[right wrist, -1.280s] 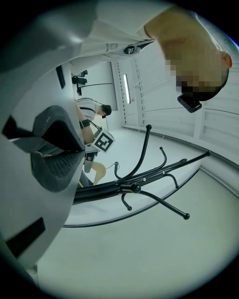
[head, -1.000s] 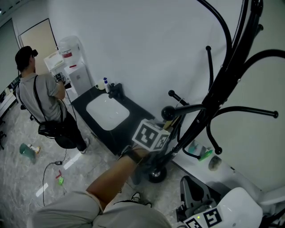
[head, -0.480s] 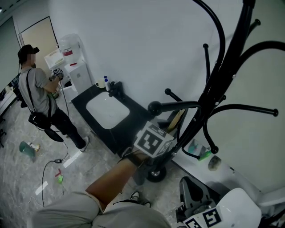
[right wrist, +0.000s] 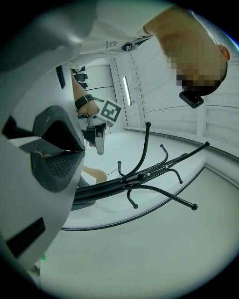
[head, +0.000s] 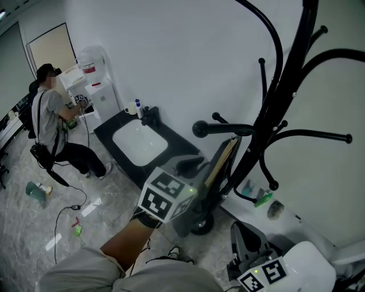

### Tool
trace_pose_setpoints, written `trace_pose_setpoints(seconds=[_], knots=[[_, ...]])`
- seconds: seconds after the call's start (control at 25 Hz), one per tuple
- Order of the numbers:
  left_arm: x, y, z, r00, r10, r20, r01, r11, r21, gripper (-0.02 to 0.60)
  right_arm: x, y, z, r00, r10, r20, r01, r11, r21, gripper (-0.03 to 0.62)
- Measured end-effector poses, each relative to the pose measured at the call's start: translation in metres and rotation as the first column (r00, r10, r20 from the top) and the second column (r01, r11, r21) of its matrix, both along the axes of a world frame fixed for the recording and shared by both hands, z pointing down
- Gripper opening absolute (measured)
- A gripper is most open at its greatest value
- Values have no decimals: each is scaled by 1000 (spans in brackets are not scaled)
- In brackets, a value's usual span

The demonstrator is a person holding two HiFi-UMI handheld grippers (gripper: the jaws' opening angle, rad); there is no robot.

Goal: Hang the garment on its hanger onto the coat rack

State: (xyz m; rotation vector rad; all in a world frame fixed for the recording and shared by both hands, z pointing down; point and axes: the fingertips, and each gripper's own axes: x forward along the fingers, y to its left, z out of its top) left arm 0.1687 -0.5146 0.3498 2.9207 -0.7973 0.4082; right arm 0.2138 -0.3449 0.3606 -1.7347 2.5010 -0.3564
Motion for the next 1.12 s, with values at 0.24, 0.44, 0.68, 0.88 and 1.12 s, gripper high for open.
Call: trace_pose_setpoints(seconds=[0.24, 0.44, 0.68, 0.88, 1.12], knots=[[7, 85, -7, 963, 189, -191, -196, 980, -20, 6, -7, -6, 2, 999, -25, -30, 25, 1000, -13, 15], [25, 146, 18, 938, 297, -181, -315, 945, -82, 5, -9, -4, 8, 999, -27, -32, 26, 999, -27, 15], [28, 156, 14, 945, 268, -185, -282, 958, -49, 5, -9, 0, 10, 999, -21, -31, 20, 999, -32, 15], [29, 155, 11, 948, 249, -198, -264, 963, -52, 5, -9, 5, 2, 998, -8, -60, 7, 1000, -9, 14], [31, 155, 12, 948, 243, -207, -262, 963, -66, 5, -7, 7, 2, 998, 9, -68, -10, 1000, -7, 14]])
